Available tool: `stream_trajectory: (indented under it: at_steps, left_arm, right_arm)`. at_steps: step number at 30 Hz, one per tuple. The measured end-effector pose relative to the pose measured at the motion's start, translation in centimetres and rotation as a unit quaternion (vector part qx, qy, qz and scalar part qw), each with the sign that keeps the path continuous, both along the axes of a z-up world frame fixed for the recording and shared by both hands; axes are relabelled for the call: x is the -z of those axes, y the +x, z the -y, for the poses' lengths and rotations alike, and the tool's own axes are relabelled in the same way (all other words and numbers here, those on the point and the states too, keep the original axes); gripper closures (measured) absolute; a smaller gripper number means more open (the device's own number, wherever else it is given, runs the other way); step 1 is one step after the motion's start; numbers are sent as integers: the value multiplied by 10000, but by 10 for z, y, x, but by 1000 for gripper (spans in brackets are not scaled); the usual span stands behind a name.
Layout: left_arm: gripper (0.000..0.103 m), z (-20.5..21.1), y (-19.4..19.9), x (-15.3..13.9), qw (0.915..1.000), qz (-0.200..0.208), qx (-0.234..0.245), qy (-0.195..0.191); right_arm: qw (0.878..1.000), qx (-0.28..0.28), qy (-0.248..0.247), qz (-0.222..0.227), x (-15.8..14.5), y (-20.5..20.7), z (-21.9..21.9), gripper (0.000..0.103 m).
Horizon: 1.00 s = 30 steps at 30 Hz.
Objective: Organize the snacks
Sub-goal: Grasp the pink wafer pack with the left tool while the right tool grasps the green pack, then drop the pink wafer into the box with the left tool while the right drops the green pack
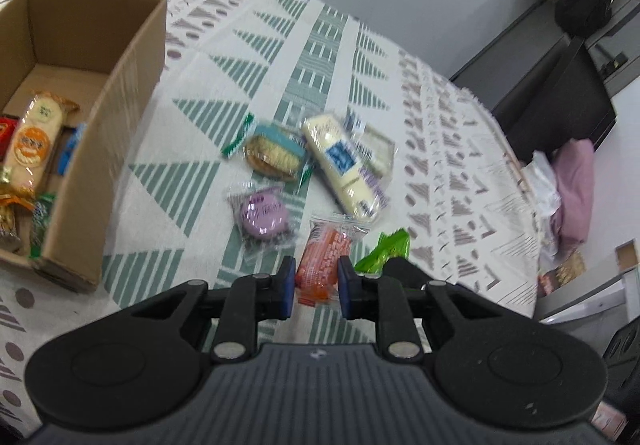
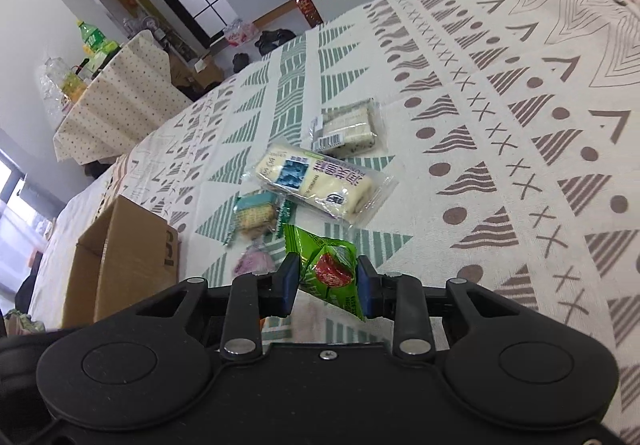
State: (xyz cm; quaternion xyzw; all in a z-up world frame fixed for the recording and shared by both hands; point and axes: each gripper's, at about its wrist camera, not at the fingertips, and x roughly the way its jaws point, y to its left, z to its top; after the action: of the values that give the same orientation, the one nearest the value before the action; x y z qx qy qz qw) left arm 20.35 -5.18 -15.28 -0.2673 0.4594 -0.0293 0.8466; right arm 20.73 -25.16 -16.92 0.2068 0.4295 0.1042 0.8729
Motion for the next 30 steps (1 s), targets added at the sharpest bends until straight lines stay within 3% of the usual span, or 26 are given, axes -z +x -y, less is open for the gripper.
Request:
stream_trajectory:
  at_steps: [13, 30]
  left_arm:
    - [83, -46, -8, -36, 9971, 503, -519, -226]
    - [83, -125, -16, -52, 9857, 738, -1384, -611]
  right_arm:
    - [9992, -122, -64, 382, -47, -4, -41, 74]
    - [9958, -489, -314, 701, -77, 6, -116, 73]
